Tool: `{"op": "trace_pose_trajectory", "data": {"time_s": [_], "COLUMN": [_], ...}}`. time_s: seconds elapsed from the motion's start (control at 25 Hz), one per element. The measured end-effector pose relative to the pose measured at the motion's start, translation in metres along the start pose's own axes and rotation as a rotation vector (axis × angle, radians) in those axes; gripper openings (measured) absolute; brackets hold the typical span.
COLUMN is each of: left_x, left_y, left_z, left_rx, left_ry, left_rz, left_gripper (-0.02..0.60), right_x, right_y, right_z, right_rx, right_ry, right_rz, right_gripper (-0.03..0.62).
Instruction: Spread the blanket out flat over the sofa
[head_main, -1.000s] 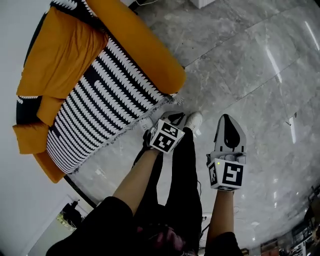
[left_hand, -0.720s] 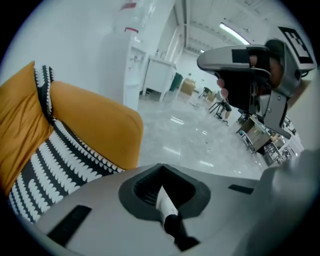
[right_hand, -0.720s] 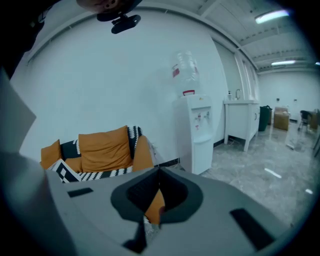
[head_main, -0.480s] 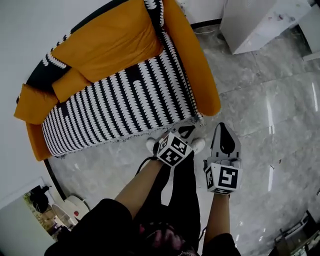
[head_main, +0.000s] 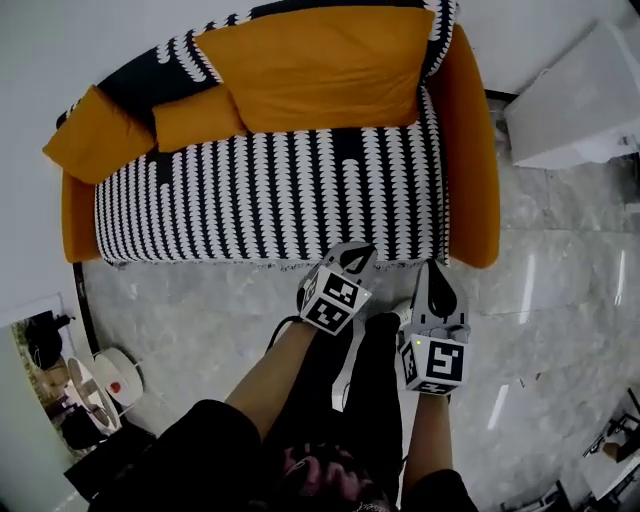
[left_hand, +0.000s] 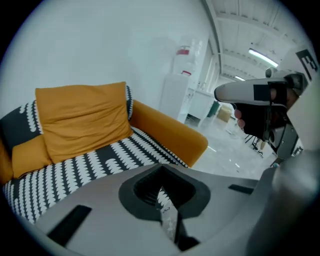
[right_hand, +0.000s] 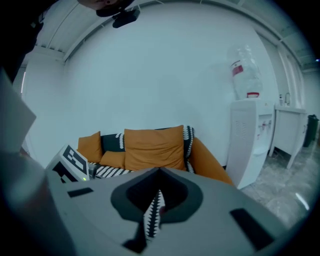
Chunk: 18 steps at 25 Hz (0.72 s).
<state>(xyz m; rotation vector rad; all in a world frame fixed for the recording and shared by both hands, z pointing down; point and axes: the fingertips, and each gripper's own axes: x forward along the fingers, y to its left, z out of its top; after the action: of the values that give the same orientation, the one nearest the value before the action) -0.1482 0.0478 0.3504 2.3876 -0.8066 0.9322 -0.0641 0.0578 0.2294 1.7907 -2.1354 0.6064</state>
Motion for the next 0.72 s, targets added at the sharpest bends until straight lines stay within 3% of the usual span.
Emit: {"op": "trace_pose_trajectory", "data": {"time_s": [0.2, 0.4, 0.56, 0.72], "left_x": [-0.063, -0.123, -0.157, -0.183], "left_y": [0.072, 0.115, 0.125, 0.126], "left_z": [-0.035, -0.065, -0.07, -0.049], "left_rx": [-0.118, -0.203, -0.268, -0.288], "left_ry": [-0.016, -0.032, -0.053, -0.117], "left_rz": [0.127, 0.245, 0.315, 0.368], "left_gripper": [0.011, 0.011, 0.011, 0.011], "right_x": [0.027, 0.038, 0.036, 0.032], "right_y": [0.08, 0.149, 0.17, 0.171], "right_z": [0.01, 0.016, 0.025, 0.047], "right_rx": [-0.042, -0.09, -0.102, -0.129], "right_ry": [0.022, 0.045, 0.053, 0.026], "right_rz": [0.097, 0.194, 0.236, 0.246], "right_gripper": [0.02, 0.02, 0.02, 0.02]}}
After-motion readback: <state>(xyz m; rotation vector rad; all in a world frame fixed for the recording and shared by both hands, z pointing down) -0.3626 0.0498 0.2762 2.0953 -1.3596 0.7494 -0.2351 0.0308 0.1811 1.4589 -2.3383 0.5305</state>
